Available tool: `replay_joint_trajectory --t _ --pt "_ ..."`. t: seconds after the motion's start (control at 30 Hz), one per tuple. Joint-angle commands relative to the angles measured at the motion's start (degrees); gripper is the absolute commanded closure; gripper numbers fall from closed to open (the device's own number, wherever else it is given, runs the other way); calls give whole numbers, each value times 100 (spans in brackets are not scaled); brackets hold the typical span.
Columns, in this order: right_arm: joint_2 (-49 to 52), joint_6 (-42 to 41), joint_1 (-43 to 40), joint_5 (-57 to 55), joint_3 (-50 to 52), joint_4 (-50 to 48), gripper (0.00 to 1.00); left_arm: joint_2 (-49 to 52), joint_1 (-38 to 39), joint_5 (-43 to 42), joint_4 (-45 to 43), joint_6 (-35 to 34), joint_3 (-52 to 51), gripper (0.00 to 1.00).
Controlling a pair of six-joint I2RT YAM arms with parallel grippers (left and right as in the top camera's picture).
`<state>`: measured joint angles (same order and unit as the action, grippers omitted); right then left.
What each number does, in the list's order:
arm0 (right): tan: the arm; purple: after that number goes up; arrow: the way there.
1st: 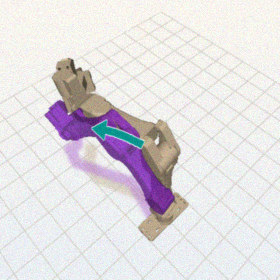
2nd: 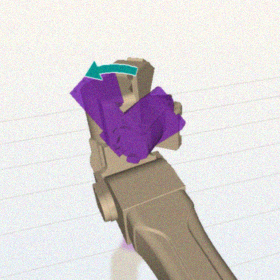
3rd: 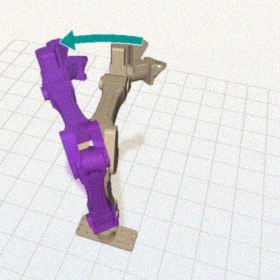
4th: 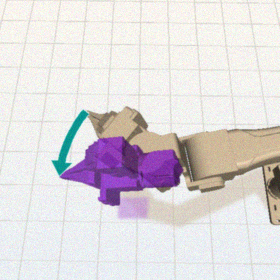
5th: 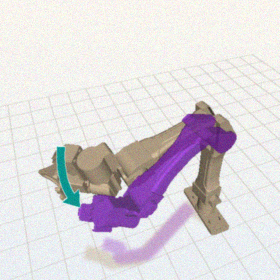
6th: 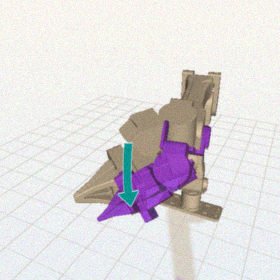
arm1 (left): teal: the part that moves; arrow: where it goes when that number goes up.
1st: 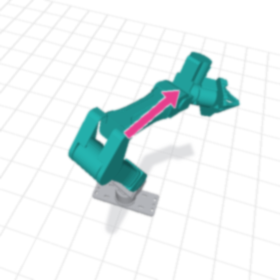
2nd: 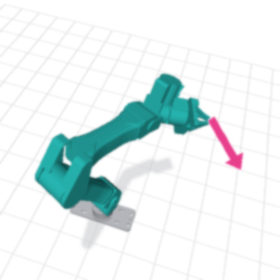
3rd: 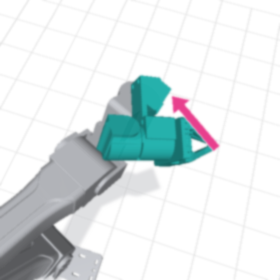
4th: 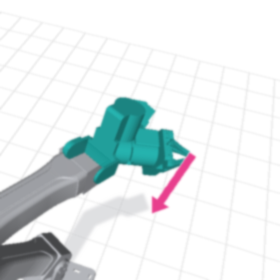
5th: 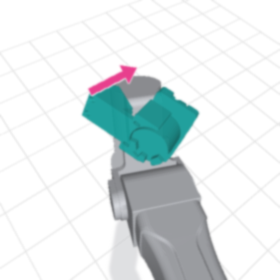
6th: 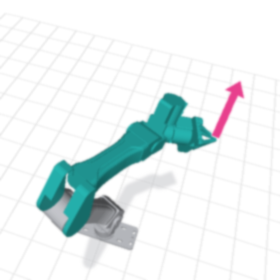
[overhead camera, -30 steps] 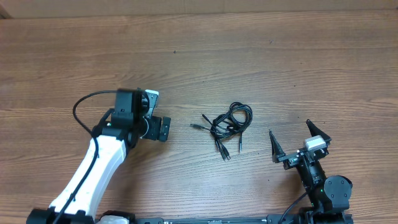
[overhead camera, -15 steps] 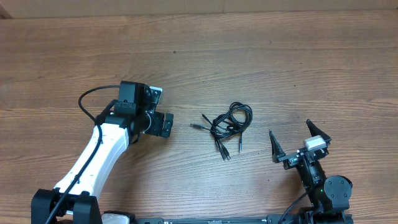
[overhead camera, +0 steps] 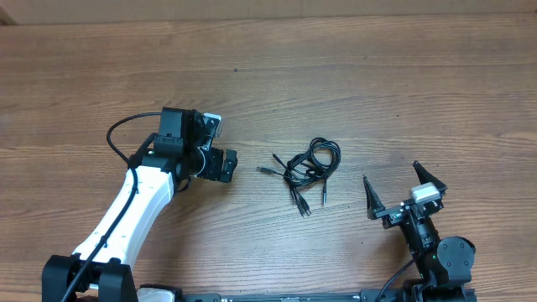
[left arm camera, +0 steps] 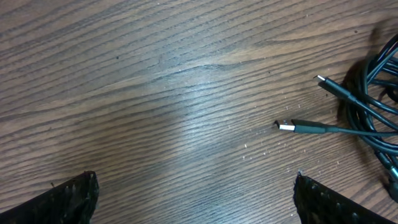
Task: Untangle cables
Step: 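Raise the left gripper and move it toward the black cable bundle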
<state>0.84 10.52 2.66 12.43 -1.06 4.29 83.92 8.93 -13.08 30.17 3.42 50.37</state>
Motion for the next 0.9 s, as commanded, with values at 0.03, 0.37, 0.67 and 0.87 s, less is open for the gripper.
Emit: replay_joint_trajectory --t 0.03,0.37,0.67,0.87 --pt "-50 4 -15 -61 35 -24 0 31 11 -94 -15 85 153 0" --pt "-50 7 -15 -61 35 -24 0 31 11 -96 74 22 153 0" --pt "-50 7 -15 -61 35 -24 0 31 11 -96 87 24 153 1" --pt "-50 7 -15 -61 35 -24 0 31 11 -94 74 33 153 0"
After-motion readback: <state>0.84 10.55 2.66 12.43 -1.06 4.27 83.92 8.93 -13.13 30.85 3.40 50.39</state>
